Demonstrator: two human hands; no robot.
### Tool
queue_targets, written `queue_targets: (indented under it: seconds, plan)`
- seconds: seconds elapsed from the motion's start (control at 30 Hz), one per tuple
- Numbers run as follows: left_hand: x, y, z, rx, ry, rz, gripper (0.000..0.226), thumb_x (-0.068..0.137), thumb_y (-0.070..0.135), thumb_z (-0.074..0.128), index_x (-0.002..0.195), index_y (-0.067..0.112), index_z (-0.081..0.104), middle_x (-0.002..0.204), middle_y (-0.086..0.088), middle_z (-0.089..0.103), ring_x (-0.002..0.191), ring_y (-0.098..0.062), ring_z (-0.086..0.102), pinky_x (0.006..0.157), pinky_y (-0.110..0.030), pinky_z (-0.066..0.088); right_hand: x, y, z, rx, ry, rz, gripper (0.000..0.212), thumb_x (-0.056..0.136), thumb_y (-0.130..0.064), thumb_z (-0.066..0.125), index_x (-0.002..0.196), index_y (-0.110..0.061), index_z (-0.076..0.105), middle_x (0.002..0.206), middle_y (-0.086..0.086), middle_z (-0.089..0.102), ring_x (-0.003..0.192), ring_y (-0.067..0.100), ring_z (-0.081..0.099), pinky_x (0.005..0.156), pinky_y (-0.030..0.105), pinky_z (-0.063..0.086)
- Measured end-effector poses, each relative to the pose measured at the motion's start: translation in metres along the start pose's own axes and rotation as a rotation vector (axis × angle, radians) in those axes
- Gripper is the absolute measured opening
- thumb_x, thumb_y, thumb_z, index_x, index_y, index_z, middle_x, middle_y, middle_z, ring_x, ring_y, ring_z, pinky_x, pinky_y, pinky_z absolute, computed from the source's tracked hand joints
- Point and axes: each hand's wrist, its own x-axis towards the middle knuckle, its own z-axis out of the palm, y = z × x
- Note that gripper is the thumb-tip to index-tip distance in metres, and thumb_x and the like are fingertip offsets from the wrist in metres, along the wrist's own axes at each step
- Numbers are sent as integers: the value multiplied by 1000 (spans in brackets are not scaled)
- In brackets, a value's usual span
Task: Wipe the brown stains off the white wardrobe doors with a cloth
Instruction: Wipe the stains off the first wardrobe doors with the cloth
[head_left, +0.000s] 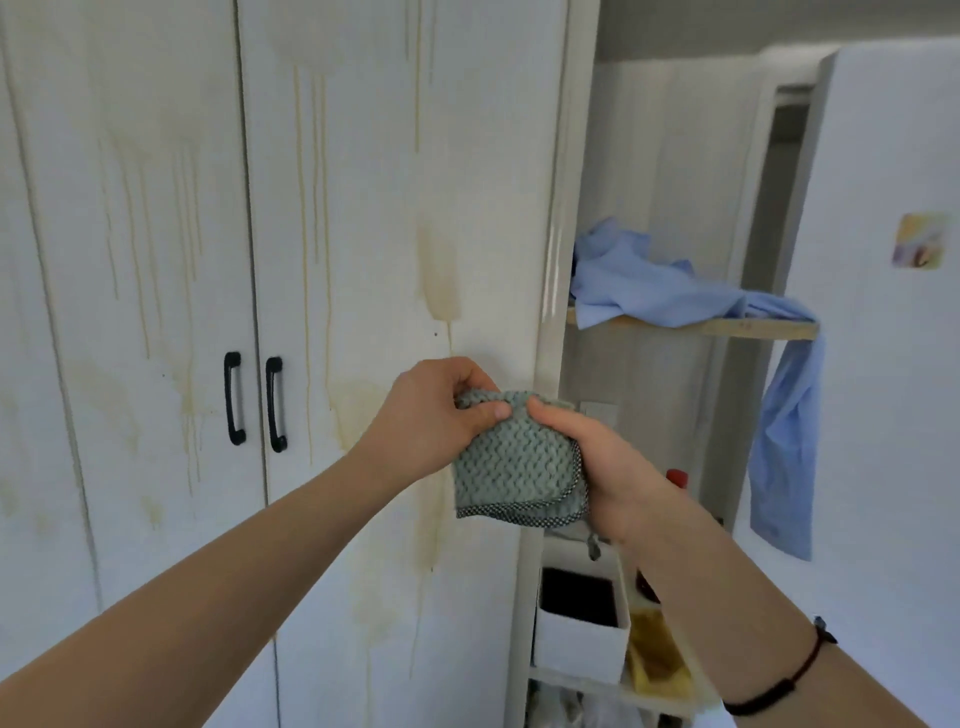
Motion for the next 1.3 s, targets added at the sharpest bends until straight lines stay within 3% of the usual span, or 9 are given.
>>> queue_targets:
  seconds: [0.1,0.27,0.37,0.47,0.63,0.73,0.87,1.07,1.3]
  plan:
    - [61,29,-24,100,2,88,21,89,41,71,89,21,67,84,8,67,79,-8,62,61,-20,43,25,-60,18,1,162,-231,34,95,-27,60,117,-3,68,110,18,74,96,28,73,73,35,61]
    - [141,80,-60,215,130,333,23,94,43,63,98,20,60,81,9,55,77,-11,53,57,-19,33,59,-136,63,66,486,-677,23,95,-24,63,98,-2,69,104,22,72,91,32,70,88,51,57]
    - [170,95,-94,302,172,474,25,94,42,62,103,19,58,85,6,58,76,-11,55,58,-23,39,71,-158,84,-190,796,-1086,15,90,-40,65,83,-28,58,75,-12,67,71,8,64,61,30,55]
    - [193,101,-128,517,204,589,25,98,35,58,111,15,57,104,-1,60,90,-20,59,75,-34,51,80,-172,99,-409,997,-1510,19,86,-41,63,84,-38,44,73,-17,58,59,3,55,49,14,42]
    - [234,112,-185,804,419,793,20,97,7,49,115,13,56,112,-2,53,99,-20,52,79,-34,51,126,-181,107,-1437,1130,-1275,32,86,-57,59,79,-32,41,64,-14,46,56,8,45,51,27,35]
    - [252,114,-211,906,494,808,36,83,-4,44,114,12,54,113,-3,51,102,-22,49,74,-30,44,149,-173,101,-1809,1110,-1350,33,89,-58,48,72,-29,46,61,-13,47,50,10,44,50,25,26]
    - [279,125,-240,1024,591,847,37,76,-2,42,109,12,50,113,-4,50,99,-23,48,69,-31,34,161,-223,108,-1889,1307,-1426,29,93,-40,45,67,-26,47,52,-9,45,41,13,37,40,25,25]
    - [321,147,-268,1009,640,814,44,80,0,42,123,8,48,133,-8,48,120,-26,47,87,-35,46,177,-352,149,-1686,1516,-1339,29,102,-47,34,100,-21,44,66,-5,57,54,17,51,45,29,37]
    - [346,138,-290,989,401,740,49,85,0,50,133,8,44,140,-4,41,128,-26,45,99,-42,45,193,-467,182,-1457,1706,-1397,29,104,-36,39,110,-9,46,104,7,56,89,24,61,58,32,34]
